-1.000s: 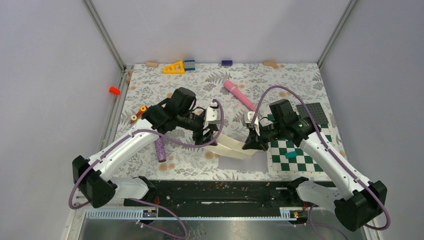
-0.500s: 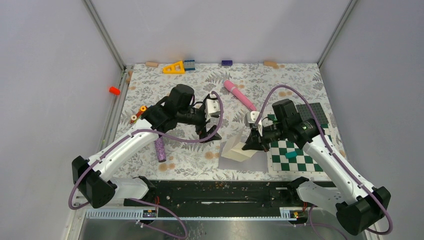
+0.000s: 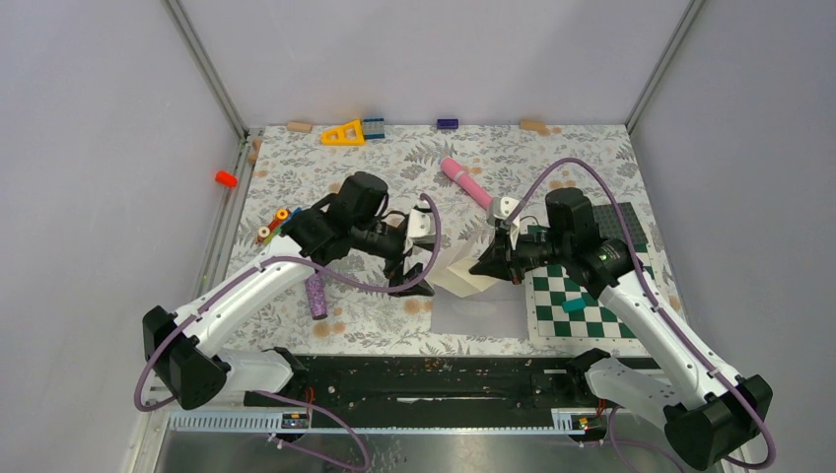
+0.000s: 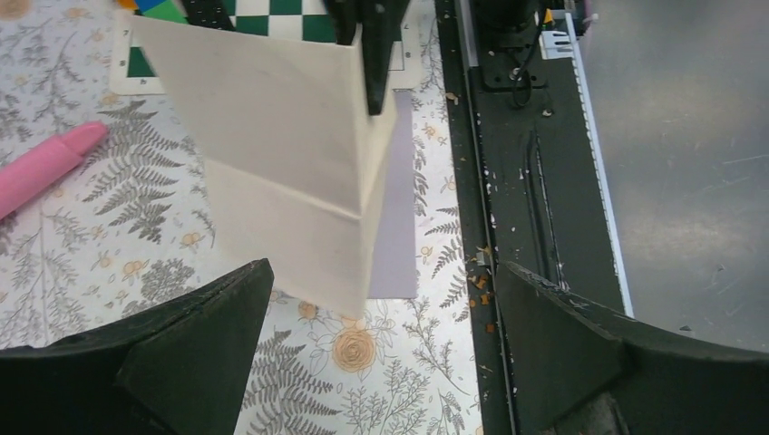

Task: Place the letter into the envelope and seal it
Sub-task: Fold the letter.

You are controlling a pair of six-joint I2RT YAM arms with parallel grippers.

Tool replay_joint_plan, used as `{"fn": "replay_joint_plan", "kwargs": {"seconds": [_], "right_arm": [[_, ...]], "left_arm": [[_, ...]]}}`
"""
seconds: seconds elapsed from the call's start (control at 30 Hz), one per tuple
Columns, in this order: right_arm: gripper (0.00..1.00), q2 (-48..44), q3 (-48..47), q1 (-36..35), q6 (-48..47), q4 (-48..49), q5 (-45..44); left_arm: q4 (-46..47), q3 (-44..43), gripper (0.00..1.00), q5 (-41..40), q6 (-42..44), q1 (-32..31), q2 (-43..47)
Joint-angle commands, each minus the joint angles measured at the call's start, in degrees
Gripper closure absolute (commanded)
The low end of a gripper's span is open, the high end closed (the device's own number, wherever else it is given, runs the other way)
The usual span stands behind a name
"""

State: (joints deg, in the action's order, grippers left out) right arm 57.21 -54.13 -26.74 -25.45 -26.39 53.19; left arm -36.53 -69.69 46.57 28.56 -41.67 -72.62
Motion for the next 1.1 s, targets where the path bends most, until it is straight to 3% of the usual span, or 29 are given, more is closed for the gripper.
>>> {"fn": "replay_joint_plan", "kwargs": {"seconds": [0.0,0.17,0.3,0.63,0.87,0.93,1.07], "right_arm": [[1.0,-0.8,0.8,0.9,6.3,6.9,1.2],[1.0,-0.3,1.1,1.2,8.7,8.3,3.1],[1.0,-0.4,1.3,1.4,9.5,9.2,3.2],[1.0,-0.6,2.1,2.0,10.1,10.0,3.9],[0.99,-0.7,2.1,2.1,10.1,10.0,4.1],[0.89,-0.9,2.1,2.2,9.9,10.0,4.1],[0.44,-2.4,1.6,2.6,7.6,8.1,3.1]], "left_arm": [[-0.1,-0.7,0.01,3.4,1.7,-1.5,-1.2],[-0.1,-1.6,0.04,2.2,1.1,-3.0,-3.7],[-0.1,-2.1,0.16,1.5,0.9,-4.0,-4.9],[0.7,-1.9,0.7,-0.5,0.4,-4.6,-5.6],[1.1,-1.7,0.99,-1.4,0.2,-4.6,-5.6],[1.1,-1.6,1.0,-1.5,0.3,-4.6,-5.6],[1.1,-1.2,1.0,-2.1,0.8,-4.6,-5.3]]}}
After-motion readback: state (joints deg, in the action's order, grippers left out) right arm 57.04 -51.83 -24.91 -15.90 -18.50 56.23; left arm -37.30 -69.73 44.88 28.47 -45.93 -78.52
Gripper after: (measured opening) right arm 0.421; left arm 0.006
